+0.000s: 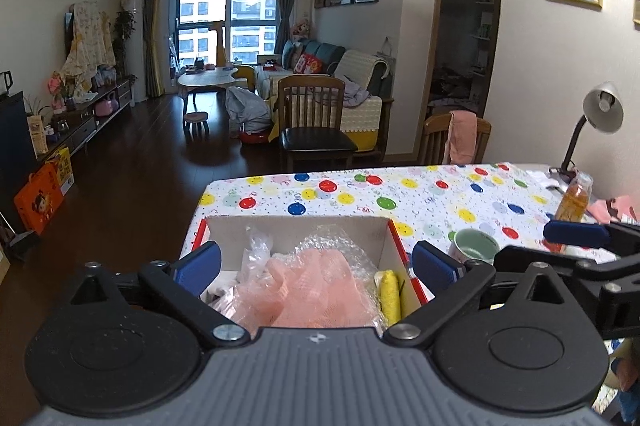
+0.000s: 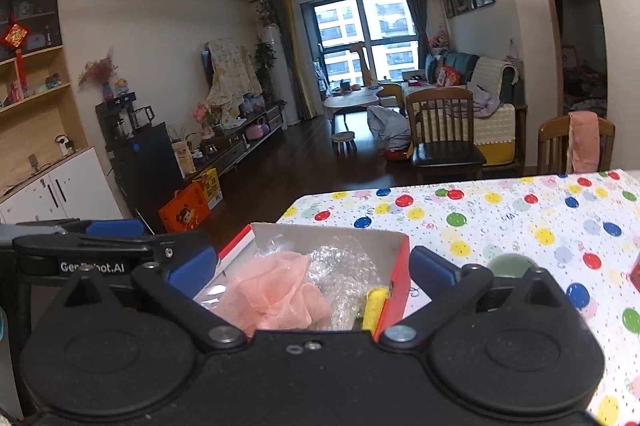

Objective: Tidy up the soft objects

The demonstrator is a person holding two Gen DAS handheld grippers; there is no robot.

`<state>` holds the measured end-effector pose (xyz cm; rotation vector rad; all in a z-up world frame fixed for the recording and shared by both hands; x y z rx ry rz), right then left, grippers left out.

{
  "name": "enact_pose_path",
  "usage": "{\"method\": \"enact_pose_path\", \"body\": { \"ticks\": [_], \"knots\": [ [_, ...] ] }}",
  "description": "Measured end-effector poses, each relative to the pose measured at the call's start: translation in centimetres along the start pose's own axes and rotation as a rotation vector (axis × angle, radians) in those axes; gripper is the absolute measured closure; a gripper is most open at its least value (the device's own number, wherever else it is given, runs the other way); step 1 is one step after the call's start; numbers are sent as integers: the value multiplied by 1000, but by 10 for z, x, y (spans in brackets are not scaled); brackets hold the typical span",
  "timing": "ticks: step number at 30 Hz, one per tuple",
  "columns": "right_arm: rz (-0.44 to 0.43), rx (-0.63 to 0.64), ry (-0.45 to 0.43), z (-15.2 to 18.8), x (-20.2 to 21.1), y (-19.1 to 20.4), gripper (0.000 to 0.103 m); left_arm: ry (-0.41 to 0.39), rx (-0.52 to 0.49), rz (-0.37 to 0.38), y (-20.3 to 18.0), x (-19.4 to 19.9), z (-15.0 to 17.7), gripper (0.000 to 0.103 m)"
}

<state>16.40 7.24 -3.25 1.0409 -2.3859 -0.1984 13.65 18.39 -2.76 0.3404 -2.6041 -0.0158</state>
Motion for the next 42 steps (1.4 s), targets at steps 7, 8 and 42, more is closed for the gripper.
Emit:
{"method": "enact_pose_path", "body": {
  "ticks": [7,8,42],
  "knots": [
    [41,-10,-13,6,7,-3,0,-5,-25,3,-10,9,8,1],
    [46,-11,-14,7,8,-3,0,-7,-21,8,-10,11,9,1],
    [125,8,-44,9,17,-22,0,-33,4,41,-24,28,10,1]
  ]
}}
Point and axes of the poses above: each gripper's, at about its wrist camera, not at the fingertips, and x roughly against the way its jaws point, y to its left, z to its underside, the point moved 8 cm from there along -x, roughly the way its jaws point, and after that the axes turned 8 degrees about -x, right-handed, at the moved point
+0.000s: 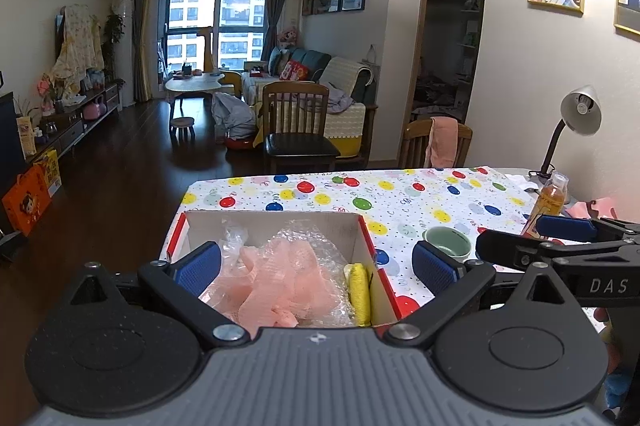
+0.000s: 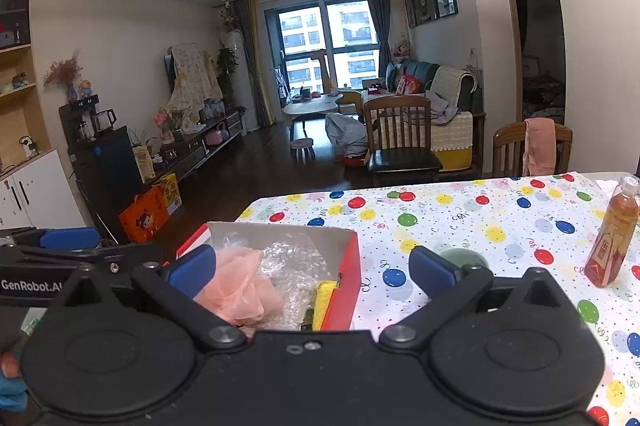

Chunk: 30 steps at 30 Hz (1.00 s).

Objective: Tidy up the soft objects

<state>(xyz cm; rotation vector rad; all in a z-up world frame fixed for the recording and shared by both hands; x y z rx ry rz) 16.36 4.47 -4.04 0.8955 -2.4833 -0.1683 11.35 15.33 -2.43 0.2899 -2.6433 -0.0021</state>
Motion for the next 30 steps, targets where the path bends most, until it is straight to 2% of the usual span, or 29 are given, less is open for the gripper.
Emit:
{"method": "enact_pose_path", "body": {
  "ticks": [14,30],
  "knots": [
    [23,0,-7,-2,8,-4,0,1,-6,23,-10,-2,-2,1],
    [99,-38,-19,5,24,-23,0,2,-37,86,-31,-3,0,1]
  ]
}}
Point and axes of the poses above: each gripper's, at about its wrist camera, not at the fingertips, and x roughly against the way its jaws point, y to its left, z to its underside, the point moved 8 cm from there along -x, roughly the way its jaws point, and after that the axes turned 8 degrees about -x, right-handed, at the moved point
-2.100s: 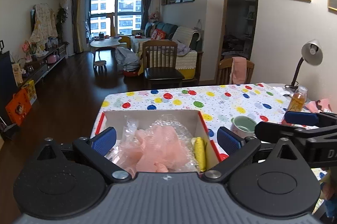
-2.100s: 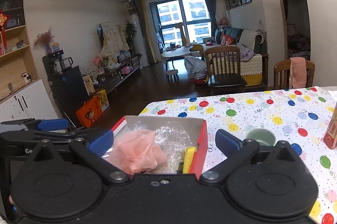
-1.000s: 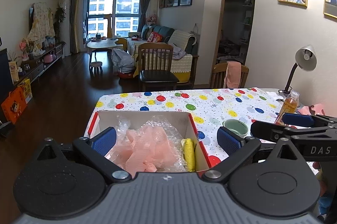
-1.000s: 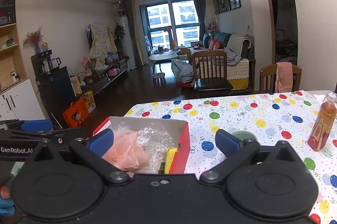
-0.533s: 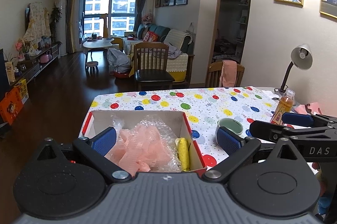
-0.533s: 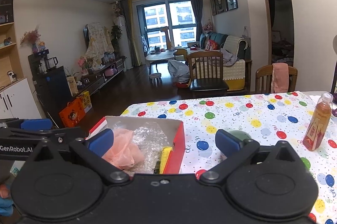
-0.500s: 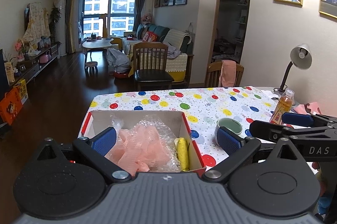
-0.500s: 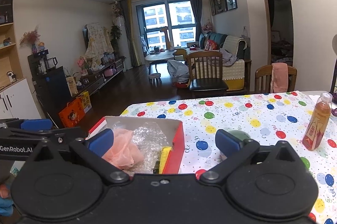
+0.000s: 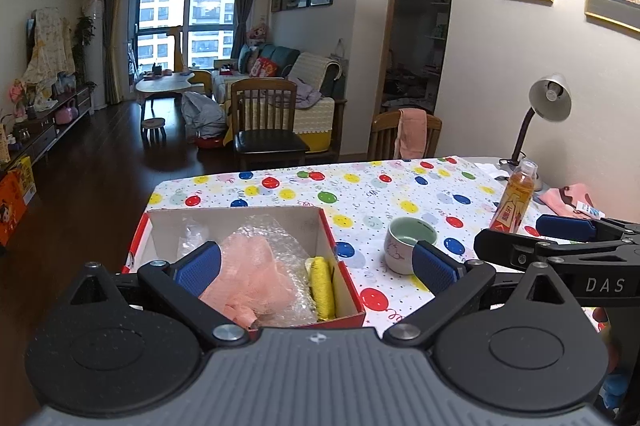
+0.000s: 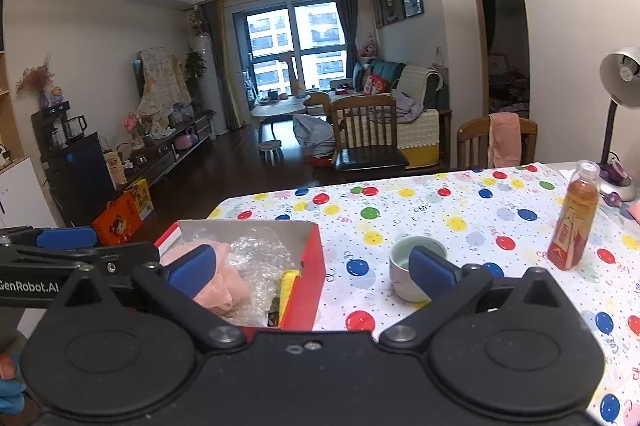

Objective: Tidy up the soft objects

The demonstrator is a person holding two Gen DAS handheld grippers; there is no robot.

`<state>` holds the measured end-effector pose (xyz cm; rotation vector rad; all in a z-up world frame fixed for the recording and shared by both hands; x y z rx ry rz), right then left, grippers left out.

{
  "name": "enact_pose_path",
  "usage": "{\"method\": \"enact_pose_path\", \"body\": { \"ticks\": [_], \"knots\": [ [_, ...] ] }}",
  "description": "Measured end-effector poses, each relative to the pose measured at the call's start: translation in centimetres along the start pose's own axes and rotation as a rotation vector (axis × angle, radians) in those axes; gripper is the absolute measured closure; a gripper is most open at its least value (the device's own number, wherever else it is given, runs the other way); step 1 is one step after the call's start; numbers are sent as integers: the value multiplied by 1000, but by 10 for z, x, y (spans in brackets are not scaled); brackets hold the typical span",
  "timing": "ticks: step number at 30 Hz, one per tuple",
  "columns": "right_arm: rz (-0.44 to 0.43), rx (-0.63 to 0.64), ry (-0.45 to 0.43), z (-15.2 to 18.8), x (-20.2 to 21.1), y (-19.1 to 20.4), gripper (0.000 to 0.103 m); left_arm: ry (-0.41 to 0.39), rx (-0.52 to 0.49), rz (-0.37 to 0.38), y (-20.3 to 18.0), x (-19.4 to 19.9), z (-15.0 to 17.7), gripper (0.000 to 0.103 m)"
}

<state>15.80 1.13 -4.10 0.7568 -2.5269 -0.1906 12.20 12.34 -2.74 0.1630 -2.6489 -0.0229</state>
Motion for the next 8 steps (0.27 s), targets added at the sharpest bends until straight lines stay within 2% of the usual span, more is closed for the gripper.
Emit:
{"method": "enact_pose_path", "body": {
  "ticks": [8],
  "knots": [
    [28,-16,10,5,2,-6,0,17,0,29,-7,-6,2,1]
  ]
}}
Point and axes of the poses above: each gripper's, at about its wrist camera, not at the fingertips, and x roughly against the way its jaws point, y to its left, z to its underside, the point moved 8 cm from there along -x, roughly the way its jaws point, and after that the axes turned 8 degrees about -x, right-handed, at the moved point
